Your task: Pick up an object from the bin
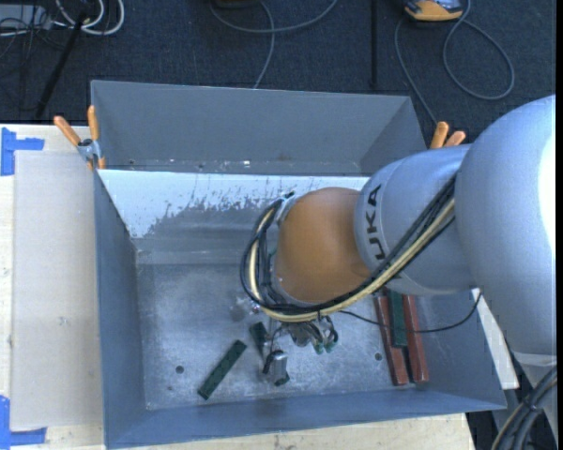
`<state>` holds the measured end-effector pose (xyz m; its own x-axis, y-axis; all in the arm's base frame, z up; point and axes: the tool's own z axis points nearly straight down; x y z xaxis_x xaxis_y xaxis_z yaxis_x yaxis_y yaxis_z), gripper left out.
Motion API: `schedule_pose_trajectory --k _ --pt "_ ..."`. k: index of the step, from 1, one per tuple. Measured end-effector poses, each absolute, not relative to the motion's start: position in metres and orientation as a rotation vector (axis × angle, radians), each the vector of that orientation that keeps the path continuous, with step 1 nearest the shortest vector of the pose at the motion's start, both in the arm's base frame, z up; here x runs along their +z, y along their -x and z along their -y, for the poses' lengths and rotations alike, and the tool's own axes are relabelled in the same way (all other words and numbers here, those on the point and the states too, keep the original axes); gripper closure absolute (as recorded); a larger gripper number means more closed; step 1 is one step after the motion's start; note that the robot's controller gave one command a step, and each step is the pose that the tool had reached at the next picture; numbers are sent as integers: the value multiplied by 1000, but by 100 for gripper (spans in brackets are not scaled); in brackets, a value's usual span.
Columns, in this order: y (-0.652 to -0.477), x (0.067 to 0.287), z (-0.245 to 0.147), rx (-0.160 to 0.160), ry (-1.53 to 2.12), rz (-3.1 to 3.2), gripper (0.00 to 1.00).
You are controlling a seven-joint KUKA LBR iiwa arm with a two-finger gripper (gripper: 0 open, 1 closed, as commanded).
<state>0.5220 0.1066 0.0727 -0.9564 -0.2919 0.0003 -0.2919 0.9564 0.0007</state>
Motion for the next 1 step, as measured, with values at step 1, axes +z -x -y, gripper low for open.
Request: schedule_pose_trajectory --k 1 --pt "-488 71 -112 0 -852 3032 0"
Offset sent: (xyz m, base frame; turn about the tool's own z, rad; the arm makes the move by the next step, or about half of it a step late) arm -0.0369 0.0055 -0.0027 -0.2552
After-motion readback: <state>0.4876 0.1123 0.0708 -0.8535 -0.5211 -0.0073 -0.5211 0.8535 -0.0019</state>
